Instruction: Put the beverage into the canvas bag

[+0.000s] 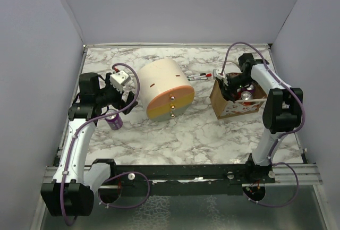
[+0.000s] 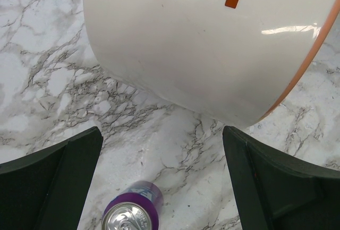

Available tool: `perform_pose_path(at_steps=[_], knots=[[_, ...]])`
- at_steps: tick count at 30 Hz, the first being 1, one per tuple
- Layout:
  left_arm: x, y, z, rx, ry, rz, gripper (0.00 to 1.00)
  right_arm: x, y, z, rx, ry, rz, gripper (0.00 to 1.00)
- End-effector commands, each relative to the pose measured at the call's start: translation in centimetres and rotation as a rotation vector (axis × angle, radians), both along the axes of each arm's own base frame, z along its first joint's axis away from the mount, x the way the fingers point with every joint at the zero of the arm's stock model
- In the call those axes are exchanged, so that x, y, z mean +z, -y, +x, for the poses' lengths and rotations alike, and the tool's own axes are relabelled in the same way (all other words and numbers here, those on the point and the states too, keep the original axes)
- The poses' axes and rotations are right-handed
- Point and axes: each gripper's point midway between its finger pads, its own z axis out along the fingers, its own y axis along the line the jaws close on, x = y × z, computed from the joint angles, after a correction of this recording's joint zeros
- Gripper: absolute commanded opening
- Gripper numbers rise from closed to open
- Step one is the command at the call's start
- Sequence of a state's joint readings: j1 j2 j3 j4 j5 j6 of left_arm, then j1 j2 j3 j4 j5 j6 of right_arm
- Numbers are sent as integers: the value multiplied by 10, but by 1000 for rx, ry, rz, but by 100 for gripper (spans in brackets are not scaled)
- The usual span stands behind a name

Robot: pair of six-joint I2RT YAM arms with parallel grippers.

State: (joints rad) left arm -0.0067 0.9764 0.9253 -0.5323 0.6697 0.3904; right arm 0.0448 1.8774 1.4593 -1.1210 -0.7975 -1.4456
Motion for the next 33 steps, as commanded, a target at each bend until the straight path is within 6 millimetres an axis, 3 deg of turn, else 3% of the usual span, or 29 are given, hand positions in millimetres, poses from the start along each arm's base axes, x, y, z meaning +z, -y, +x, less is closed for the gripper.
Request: perform_pose_path(at_steps=[1, 17, 27, 33], knots=[[8, 6, -4, -31, 32, -26, 99, 19, -2, 15, -10, 104, 1, 69], [10, 6, -9, -18, 52, -36, 99, 36, -1, 10, -38, 135, -4, 87], [13, 2, -10, 8, 70, -25, 99, 63, 2, 7, -69, 194, -11, 87], [18, -17, -2, 109, 109, 19, 99, 82, 0, 6, -120, 233, 15, 86]])
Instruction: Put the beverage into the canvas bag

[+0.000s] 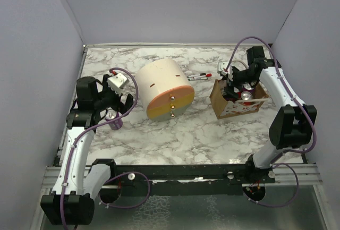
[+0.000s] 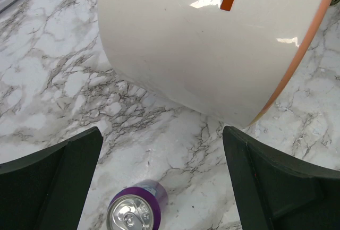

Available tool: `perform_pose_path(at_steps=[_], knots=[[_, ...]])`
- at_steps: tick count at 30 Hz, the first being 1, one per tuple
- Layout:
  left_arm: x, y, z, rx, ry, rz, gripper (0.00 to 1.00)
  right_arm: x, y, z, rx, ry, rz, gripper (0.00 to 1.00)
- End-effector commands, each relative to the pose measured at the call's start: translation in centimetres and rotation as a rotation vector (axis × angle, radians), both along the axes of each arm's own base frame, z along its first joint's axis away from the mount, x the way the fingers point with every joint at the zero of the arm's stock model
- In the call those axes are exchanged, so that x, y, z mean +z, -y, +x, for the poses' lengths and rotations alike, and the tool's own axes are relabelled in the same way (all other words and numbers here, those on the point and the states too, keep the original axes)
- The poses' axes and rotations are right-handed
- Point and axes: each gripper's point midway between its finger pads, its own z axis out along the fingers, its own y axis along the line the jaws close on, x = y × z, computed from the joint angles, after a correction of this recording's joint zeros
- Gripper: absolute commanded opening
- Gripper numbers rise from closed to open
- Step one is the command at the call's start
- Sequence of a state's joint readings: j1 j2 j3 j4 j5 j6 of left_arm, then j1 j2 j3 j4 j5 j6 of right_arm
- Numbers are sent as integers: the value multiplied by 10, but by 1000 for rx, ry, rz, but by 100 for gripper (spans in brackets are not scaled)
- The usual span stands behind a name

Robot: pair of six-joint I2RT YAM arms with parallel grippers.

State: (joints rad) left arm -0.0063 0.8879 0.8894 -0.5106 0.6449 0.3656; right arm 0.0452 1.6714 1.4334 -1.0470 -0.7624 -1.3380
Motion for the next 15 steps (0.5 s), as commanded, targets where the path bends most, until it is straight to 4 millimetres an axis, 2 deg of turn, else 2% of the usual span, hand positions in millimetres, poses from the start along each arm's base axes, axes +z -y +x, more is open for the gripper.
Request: perform_pose_path(at_steps=[1, 4, 7, 11, 15], knots=[[11, -19, 8, 104, 59, 21, 99, 22, -5, 2, -45, 62, 33, 86], [18, -35, 12, 188, 80, 31, 99, 34, -7, -1, -73, 78, 59, 86], [17, -52, 11, 269, 64, 66, 99, 51, -10, -5, -105, 91, 98, 86], [1, -69, 6, 352, -35, 130, 99, 79, -17, -17, -152, 100, 168, 86], [-22, -83, -2, 391, -161, 210, 99, 95, -23, -32, -196, 83, 212, 87]])
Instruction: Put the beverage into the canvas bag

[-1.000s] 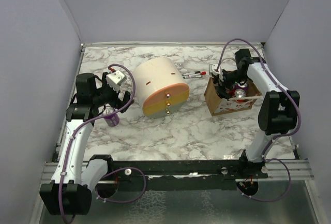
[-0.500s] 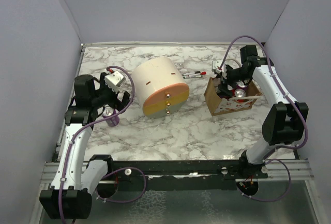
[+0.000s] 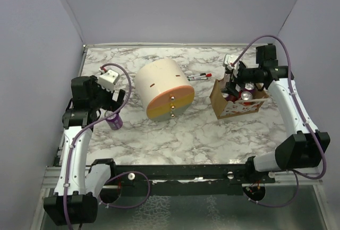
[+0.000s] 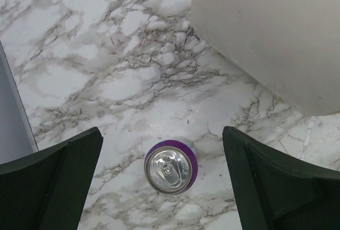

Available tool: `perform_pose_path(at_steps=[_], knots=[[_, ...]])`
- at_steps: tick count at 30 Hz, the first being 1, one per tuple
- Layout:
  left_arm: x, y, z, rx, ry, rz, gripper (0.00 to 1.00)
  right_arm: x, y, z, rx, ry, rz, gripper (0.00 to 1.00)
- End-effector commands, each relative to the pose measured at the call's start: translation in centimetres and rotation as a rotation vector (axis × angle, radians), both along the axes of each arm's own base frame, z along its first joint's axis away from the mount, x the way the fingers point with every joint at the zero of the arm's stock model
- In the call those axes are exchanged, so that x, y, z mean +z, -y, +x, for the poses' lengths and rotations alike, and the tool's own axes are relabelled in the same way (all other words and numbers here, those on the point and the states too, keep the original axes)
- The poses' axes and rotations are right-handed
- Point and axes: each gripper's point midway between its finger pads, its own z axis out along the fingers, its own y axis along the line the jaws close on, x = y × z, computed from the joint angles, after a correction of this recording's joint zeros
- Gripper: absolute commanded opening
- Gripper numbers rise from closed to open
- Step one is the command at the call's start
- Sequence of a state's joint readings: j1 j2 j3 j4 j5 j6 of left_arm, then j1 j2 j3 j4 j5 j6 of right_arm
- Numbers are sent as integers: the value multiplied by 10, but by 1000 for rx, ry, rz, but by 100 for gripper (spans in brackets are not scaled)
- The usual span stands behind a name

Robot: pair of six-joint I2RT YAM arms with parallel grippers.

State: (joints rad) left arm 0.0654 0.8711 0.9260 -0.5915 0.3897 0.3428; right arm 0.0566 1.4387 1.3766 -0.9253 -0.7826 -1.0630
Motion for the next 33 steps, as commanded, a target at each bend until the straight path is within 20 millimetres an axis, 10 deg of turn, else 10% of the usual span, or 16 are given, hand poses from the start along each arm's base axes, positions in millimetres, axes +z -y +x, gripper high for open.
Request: perform_pose_path(at_steps=[1, 20, 33], knots=[[-24, -26, -12, 95, -153, 98, 99, 28, -15, -19, -49, -16, 107, 88], [-112, -35, -27, -49, -503, 229, 99, 26, -25, -54, -113, -74, 257, 100], [-129, -29, -25, -76, -549, 193, 72, 27, -26, -58, -137, -73, 285, 100]])
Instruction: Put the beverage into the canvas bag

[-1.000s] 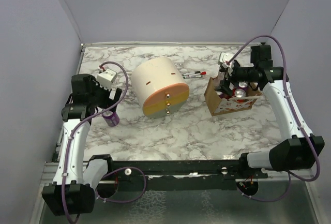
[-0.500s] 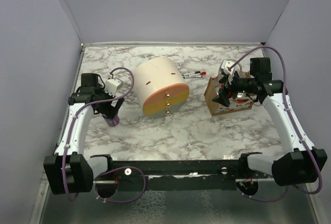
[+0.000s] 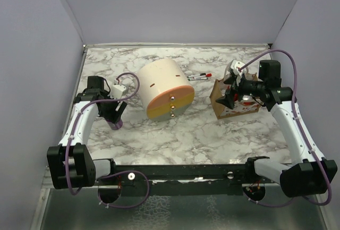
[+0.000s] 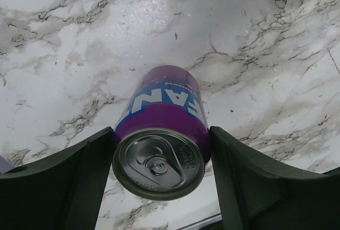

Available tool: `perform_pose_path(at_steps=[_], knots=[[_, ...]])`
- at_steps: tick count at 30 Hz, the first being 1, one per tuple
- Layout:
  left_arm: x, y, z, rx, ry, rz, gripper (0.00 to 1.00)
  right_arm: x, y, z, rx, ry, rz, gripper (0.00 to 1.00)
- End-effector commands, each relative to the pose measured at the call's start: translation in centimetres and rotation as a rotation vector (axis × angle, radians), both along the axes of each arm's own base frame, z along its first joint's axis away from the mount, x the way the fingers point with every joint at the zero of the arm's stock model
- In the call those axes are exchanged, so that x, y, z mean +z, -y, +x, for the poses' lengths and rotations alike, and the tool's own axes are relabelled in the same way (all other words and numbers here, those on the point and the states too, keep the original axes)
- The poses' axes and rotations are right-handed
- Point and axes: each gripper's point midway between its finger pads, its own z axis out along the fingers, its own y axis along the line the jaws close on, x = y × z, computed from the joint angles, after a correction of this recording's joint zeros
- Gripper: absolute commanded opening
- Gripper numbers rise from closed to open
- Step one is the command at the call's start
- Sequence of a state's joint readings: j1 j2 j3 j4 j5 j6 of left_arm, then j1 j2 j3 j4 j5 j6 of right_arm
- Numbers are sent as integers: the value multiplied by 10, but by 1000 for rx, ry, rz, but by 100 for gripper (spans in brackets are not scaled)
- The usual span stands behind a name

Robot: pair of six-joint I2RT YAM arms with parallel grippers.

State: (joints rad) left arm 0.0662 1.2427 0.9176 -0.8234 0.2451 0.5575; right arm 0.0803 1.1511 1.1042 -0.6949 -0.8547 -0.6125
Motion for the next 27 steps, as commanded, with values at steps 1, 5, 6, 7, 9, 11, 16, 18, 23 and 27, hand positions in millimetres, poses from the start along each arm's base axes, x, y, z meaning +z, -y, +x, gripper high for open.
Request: perform_pose_path(at_steps=[1, 5, 6, 7, 9, 11, 16, 18, 23, 27], knots=[[0, 2, 2, -9, 6, -21, 69, 9, -3, -2, 6, 35, 26, 100], [6, 5, 1, -14, 9, -30, 57, 9, -3, -1, -2, 36, 25, 100], [8, 5, 0, -16, 13, -34, 54, 9, -2, -1, -7, 37, 24, 100], [11, 6, -1, -23, 20, -38, 51, 10, -2, 0, -11, 38, 23, 100], [19, 8, -2, -34, 38, -45, 44, 10, -1, 0, -18, 41, 22, 100], [29, 13, -5, -62, 64, -62, 36, 9, -1, 0, -20, 40, 22, 100], [54, 28, -24, -175, 105, -108, 17, 8, -1, 1, -23, 39, 21, 100], [63, 36, -38, -243, 119, -124, 11, 7, -1, 1, -24, 36, 22, 100], [90, 59, -71, -454, 185, -179, 2, 7, -2, 1, -16, 31, 29, 100], [116, 74, -88, -537, 212, -243, 1, 4, -3, 2, -16, 18, 31, 100]])
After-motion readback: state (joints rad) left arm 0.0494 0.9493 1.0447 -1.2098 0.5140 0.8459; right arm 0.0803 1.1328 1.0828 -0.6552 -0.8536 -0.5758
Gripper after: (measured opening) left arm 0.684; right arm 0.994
